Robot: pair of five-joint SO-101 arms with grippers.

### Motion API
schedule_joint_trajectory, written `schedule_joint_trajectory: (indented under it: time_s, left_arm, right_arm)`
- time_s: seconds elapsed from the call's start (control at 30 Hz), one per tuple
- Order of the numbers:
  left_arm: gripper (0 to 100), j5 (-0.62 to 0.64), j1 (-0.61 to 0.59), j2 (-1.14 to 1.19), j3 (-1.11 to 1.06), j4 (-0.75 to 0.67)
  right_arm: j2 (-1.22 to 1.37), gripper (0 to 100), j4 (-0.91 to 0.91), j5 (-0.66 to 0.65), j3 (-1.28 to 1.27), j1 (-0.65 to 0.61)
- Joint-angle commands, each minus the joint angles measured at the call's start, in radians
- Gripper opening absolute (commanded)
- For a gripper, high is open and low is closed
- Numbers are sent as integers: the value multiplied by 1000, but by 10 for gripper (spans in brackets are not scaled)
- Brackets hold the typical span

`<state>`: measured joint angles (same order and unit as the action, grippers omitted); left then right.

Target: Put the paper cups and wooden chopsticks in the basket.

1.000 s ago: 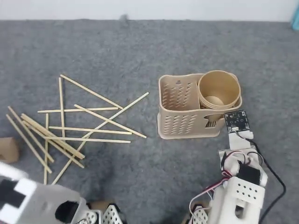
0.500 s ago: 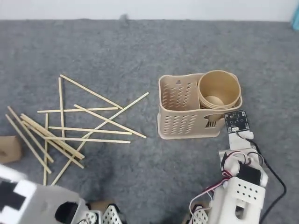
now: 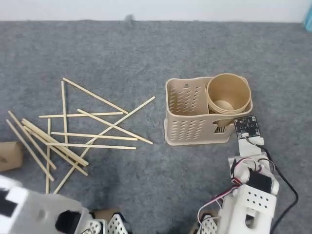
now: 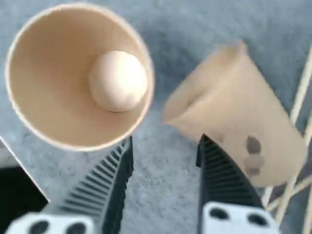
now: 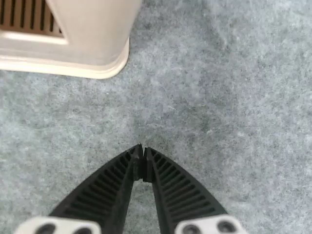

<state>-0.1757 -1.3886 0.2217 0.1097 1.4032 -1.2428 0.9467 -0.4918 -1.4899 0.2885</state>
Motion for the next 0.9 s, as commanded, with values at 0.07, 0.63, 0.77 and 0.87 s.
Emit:
schedule_joint_trajectory:
  time_s: [0.07,0.63,0.77,0.87]
  left_arm:
    - [206,120,-60,103,410,239]
    - [206,124,6,333,591,350]
    - [206,124,41,413,593,348]
    - [205,124,48,453,624,348]
  right_arm:
    - [-16,8,7,-12,6,-5]
    - [-16,8,7,-12,6,-2]
    - [-16,8,7,-12,6,-2]
    - [-16,8,7,-12,6,-2]
